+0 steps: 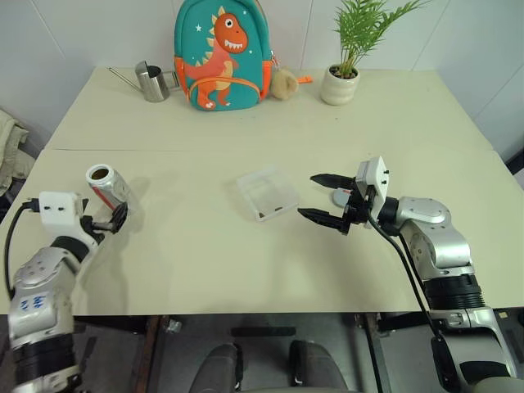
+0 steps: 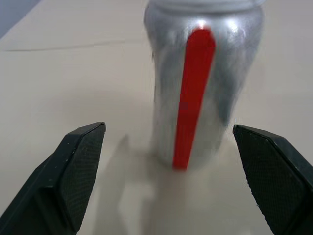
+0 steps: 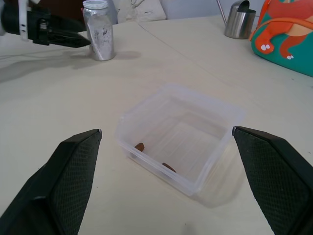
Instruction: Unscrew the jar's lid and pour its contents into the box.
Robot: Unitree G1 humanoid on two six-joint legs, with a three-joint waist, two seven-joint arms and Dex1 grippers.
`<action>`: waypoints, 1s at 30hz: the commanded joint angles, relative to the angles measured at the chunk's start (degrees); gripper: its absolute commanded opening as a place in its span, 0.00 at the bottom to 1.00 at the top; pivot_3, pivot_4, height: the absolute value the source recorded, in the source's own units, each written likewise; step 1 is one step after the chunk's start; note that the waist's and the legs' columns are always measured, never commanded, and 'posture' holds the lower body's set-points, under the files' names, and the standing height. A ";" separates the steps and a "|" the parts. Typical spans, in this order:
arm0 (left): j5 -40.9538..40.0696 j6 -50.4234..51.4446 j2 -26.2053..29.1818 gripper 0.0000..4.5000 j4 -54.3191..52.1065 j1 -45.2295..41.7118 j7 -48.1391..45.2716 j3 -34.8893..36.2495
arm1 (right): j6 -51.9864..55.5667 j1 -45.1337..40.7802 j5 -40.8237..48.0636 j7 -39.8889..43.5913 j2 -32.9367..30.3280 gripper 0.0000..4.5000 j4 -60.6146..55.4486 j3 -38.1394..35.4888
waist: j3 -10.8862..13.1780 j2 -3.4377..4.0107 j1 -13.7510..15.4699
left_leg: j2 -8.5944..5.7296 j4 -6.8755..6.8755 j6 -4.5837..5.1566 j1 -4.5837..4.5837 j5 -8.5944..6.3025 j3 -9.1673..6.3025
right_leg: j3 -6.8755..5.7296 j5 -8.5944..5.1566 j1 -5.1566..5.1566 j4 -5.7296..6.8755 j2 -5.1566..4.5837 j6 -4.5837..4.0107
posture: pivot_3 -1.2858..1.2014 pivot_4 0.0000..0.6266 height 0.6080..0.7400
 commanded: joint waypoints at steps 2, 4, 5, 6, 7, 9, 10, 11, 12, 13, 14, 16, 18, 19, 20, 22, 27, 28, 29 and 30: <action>-0.99 -0.44 5.57 0.99 -4.72 8.84 -8.04 3.48 | -2.24 -0.92 0.53 1.72 -1.72 1.00 -0.67 -1.30 | 0.00 0.01 -0.01 | 0.07 -0.04 -0.02 0.02 -0.04 0.01 | 0.00 -0.02 0.00 -0.06 0.00 -0.07 | 0.52 0.24 1.00; -0.25 -1.94 7.67 0.99 -5.01 13.17 -11.58 3.60 | -2.85 -1.15 0.45 2.30 -2.04 1.00 -0.04 -1.36 | 0.01 0.03 -0.03 | 0.20 -0.04 -0.09 0.02 -0.10 0.01 | -0.02 -0.04 0.00 -0.09 0.03 -0.18 | 0.52 0.24 1.00; -0.57 -1.95 8.16 0.99 -5.28 14.25 -12.48 3.67 | -3.32 -1.35 0.46 2.76 -2.23 1.00 0.54 -1.44 | 0.02 0.04 -0.03 | 0.21 -0.09 -0.09 0.05 -0.11 0.05 | 0.00 -0.05 -0.01 -0.09 0.02 -0.22 | 0.52 0.24 1.00; -0.04 -4.50 9.20 0.99 -5.14 16.25 -14.69 4.04 | -4.09 -1.46 0.56 3.21 -2.34 1.00 0.97 -1.65 | 0.02 0.04 0.03 | 0.23 -0.10 -0.09 0.06 -0.12 0.06 | -0.01 -0.09 -0.03 -0.15 0.02 -0.28 | 0.52 0.24 1.00; 0.10 -7.73 10.33 0.99 -6.75 18.14 -18.01 4.04 | -4.69 -1.68 0.47 4.01 -2.84 1.00 1.72 -1.72 | 0.02 0.04 0.03 | 0.27 -0.08 -0.12 0.06 -0.14 0.04 | 0.00 -0.11 -0.03 -0.21 0.02 -0.33 | 0.52 0.24 1.00; -0.08 -11.56 11.38 0.99 -9.50 18.38 -20.66 3.46 | -5.38 -2.26 0.29 5.46 -3.72 1.00 3.46 -1.72 | 0.02 0.04 0.17 | 0.36 -0.09 -0.19 0.06 -0.19 0.01 | 0.04 -0.11 -0.03 -0.24 0.04 -0.44 | 0.52 0.24 1.00; -1.49 -12.00 11.36 0.99 -11.04 16.16 -21.06 2.51 | -5.80 -2.60 0.09 6.10 -4.12 1.00 4.48 -1.64 | 0.03 0.05 0.36 | 0.36 -0.09 -0.19 0.06 -0.20 -0.01 | 0.06 -0.11 -0.02 -0.27 0.03 -0.48 | 0.52 0.24 1.00; -2.56 -11.72 11.44 0.99 -12.15 13.54 -21.05 1.29 | -6.15 -3.02 -0.16 6.16 -4.31 1.00 5.60 -1.64 | 0.03 0.06 0.65 | 0.36 -0.08 -0.19 0.05 -0.19 -0.07 | 0.07 -0.09 0.01 -0.29 0.01 -0.51 | 0.52 0.24 1.00; -3.10 -11.35 11.40 0.99 -12.94 11.62 -21.13 0.32 | -6.57 -3.46 -0.33 6.31 -4.47 1.00 6.72 -1.68 | 0.03 0.06 0.85 | 0.37 -0.06 -0.19 0.06 -0.20 -0.14 | 0.06 -0.06 0.07 -0.31 0.00 -0.56 | 0.52 0.24 1.00; -3.17 -11.32 11.22 0.99 -13.50 10.01 -21.33 -0.75 | -6.72 -3.97 -0.33 6.69 -4.65 1.00 8.00 -1.78 | 0.03 0.06 0.81 | 0.38 -0.06 -0.20 0.05 -0.20 -0.16 | 0.05 -0.01 0.08 -0.30 0.01 -0.62 | 0.52 0.24 1.00; -4.23 -11.06 11.01 0.99 -13.93 7.05 -22.64 -2.99 | -6.96 -4.23 -0.76 6.82 -4.77 1.00 8.65 -1.50 | 0.03 0.07 0.64 | 0.39 -0.07 -0.19 0.06 -0.20 -0.14 | 0.06 0.06 0.08 -0.32 0.03 -0.66 | 0.52 0.24 1.00; -5.32 -10.26 10.58 0.99 -14.59 3.09 -23.91 -6.16 | -7.75 -4.92 -1.25 7.50 -5.12 1.00 10.37 -1.28 | 0.03 0.09 0.20 | 0.38 -0.07 -0.10 0.16 -0.11 -0.07 | -0.01 0.10 0.17 -0.33 0.07 -0.62 | 0.52 0.24 1.00; -4.92 -10.35 9.98 0.99 -13.32 -1.99 -24.59 -10.21 | -7.92 -5.13 -1.41 7.49 -5.52 1.00 10.15 -1.48 | 0.03 0.09 0.08 | 0.39 -0.07 -0.16 0.17 -0.06 -0.04 | -0.18 0.10 0.18 -0.33 0.12 -0.61 | 0.52 0.24 1.00; -4.51 -10.52 9.46 0.99 -12.46 -4.88 -24.70 -12.36 | -8.00 -5.46 -1.44 7.82 -5.95 1.00 10.49 -1.69 | 0.03 0.09 -0.06 | 0.39 -0.08 -0.16 0.16 -0.05 -0.01 | -0.25 0.11 0.16 -0.26 0.15 -0.59 | 0.52 0.24 1.00; -4.93 -10.37 9.06 0.99 -11.57 -7.14 -25.55 -13.98 | -8.02 -5.15 -1.58 7.99 -6.35 1.00 9.77 -1.67 | 0.03 0.09 -0.10 | 0.42 -0.08 -0.18 0.15 -0.06 0.02 | -0.27 0.11 0.14 -0.16 0.18 -0.59 | 0.52 0.24 1.00; -3.88 -11.65 8.87 0.99 -9.62 -9.66 -26.74 -16.25 | -8.48 -4.93 -1.86 8.31 -6.95 1.00 9.58 -1.55 | 0.03 0.09 -0.16 | 0.44 -0.08 -0.19 0.14 -0.06 0.06 | -0.34 0.12 0.13 -0.13 0.25 -0.57 | 0.52 0.24 1.00; -2.75 -13.33 7.46 0.99 -5.96 -12.29 -26.23 -17.89 | -7.45 -3.20 -1.14 7.11 -7.66 1.00 7.58 -2.25 | 0.03 0.09 -0.37 | 0.52 -0.07 -0.19 0.14 -0.10 0.17 | -0.34 0.11 0.10 -0.16 0.58 -0.57 | 0.52 0.24 1.00; -2.56 -13.55 7.31 0.99 -5.73 -12.52 -26.11 -17.97 | -7.41 -2.96 -1.09 6.89 -7.71 1.00 7.40 -2.37 | 0.04 0.09 -0.30 | 0.53 -0.05 -0.18 0.12 -0.11 0.16 | -0.34 0.11 0.10 -0.17 0.59 -0.57 | 0.52 0.24 1.00; -2.89 -13.55 7.14 0.99 -5.48 -12.91 -26.29 -17.89 | -7.32 -2.83 -0.99 6.48 -7.61 1.00 7.26 -2.54 | 0.04 0.09 -0.17 | 0.53 -0.04 -0.17 0.11 -0.12 0.16 | -0.34 0.11 0.10 -0.17 0.59 -0.57 | 0.52 0.24 1.00; -3.12 -13.58 6.94 0.99 -5.32 -13.29 -26.32 -17.81 | -7.27 -2.74 -0.92 6.07 -7.48 1.00 7.12 -2.65 | 0.04 0.09 -0.17 | 0.52 -0.02 -0.16 0.10 -0.12 0.17 | -0.34 0.11 0.10 -0.19 0.58 -0.57 | 0.52 0.24 1.00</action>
